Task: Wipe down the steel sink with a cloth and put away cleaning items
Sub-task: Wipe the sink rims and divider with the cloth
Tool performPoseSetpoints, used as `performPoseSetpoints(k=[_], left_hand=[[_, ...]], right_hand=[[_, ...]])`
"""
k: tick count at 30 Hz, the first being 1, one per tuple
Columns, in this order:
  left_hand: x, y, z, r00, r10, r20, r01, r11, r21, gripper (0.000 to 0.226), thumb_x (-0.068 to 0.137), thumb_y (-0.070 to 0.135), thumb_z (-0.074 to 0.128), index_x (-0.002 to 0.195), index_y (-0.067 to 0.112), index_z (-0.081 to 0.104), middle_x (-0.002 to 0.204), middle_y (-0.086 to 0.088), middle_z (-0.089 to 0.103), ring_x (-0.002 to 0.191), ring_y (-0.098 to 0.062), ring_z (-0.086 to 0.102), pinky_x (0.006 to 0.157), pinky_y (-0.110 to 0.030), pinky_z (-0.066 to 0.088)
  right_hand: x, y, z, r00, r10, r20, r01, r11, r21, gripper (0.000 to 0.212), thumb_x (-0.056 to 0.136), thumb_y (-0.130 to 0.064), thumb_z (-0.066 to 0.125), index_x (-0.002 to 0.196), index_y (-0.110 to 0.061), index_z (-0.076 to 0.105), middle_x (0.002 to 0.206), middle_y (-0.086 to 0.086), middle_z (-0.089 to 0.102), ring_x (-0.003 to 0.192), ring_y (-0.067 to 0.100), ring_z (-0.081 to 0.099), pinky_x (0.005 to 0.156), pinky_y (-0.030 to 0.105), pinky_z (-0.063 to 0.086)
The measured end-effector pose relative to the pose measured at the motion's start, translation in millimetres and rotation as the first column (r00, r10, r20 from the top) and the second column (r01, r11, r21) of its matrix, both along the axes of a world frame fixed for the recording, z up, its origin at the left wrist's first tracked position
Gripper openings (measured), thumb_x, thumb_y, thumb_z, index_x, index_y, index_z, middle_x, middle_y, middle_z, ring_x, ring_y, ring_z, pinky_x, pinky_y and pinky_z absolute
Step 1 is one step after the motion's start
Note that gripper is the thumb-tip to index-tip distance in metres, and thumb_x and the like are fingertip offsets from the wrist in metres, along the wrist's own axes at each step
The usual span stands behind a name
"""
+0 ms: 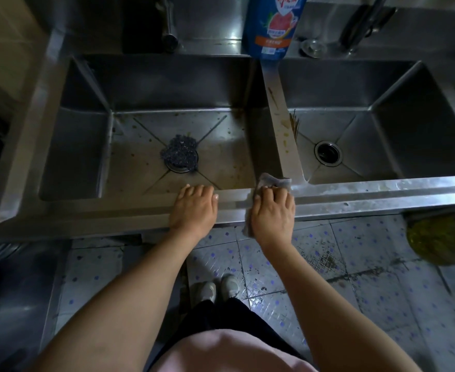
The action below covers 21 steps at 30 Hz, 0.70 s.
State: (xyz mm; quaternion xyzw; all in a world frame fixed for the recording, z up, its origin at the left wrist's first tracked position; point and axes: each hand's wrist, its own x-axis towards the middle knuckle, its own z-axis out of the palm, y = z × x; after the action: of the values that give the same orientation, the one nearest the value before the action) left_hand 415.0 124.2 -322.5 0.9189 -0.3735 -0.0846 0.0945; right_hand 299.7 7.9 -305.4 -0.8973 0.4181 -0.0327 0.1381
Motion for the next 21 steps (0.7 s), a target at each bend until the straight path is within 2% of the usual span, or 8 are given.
performPoseSetpoints(k=[3,7,10,14,21], left_hand=[[0,0,0,1.000,-0.004,-0.003,0.004,1.000,-0.001,0.028,0.096,0.028,0.033,0.105,0.014,0.056,0.107,-0.009,0.061,0.102,-0.027,0.052,0.101,-0.037,0.028],[1,0,-1,1.000,-0.003,-0.019,0.004,1.000,0.018,0.030,0.097,0.027,0.031,0.109,0.014,0.055,0.112,-0.008,0.060,0.108,-0.026,0.052,0.103,-0.035,0.026],[1,0,0,1.000,-0.004,-0.019,0.004,1.000,-0.016,0.028,0.096,0.026,0.034,0.106,0.013,0.057,0.108,-0.009,0.062,0.104,-0.027,0.053,0.101,-0.036,0.028],[1,1,0,1.000,-0.019,-0.021,0.019,1.000,-0.017,0.030,0.096,0.028,0.031,0.106,0.014,0.056,0.106,-0.008,0.062,0.101,-0.026,0.053,0.101,-0.038,0.030],[1,0,-1,1.000,-0.009,-0.026,0.008,1.000,-0.026,0.033,0.096,0.029,0.027,0.105,0.015,0.055,0.105,-0.006,0.062,0.100,-0.024,0.054,0.101,-0.038,0.031]], right_hand=[[14,27,0,0.995,0.097,-0.001,-0.097,0.995,0.021,0.031,0.095,-0.029,0.035,0.110,-0.012,0.056,0.113,0.014,0.052,0.106,0.032,0.044,0.098,0.040,0.031],[24,42,6,0.984,0.166,0.066,-0.167,0.986,0.013,0.033,0.091,-0.027,0.041,0.105,-0.007,0.063,0.106,0.019,0.059,0.102,0.038,0.053,0.096,0.044,0.039],[14,29,5,0.972,0.236,0.010,-0.236,0.971,0.026,0.033,0.096,-0.031,0.038,0.113,-0.012,0.058,0.117,0.014,0.055,0.111,0.033,0.048,0.101,0.042,0.036],[-9,-5,3,0.987,0.135,-0.086,-0.134,0.991,0.017,0.032,0.099,-0.032,0.030,0.117,-0.015,0.050,0.125,0.012,0.048,0.121,0.029,0.041,0.111,0.042,0.029],[-8,-8,1,0.998,0.017,-0.068,-0.017,1.000,0.003,0.032,0.098,-0.029,0.033,0.120,-0.015,0.051,0.126,0.012,0.048,0.122,0.031,0.038,0.111,0.043,0.024]])
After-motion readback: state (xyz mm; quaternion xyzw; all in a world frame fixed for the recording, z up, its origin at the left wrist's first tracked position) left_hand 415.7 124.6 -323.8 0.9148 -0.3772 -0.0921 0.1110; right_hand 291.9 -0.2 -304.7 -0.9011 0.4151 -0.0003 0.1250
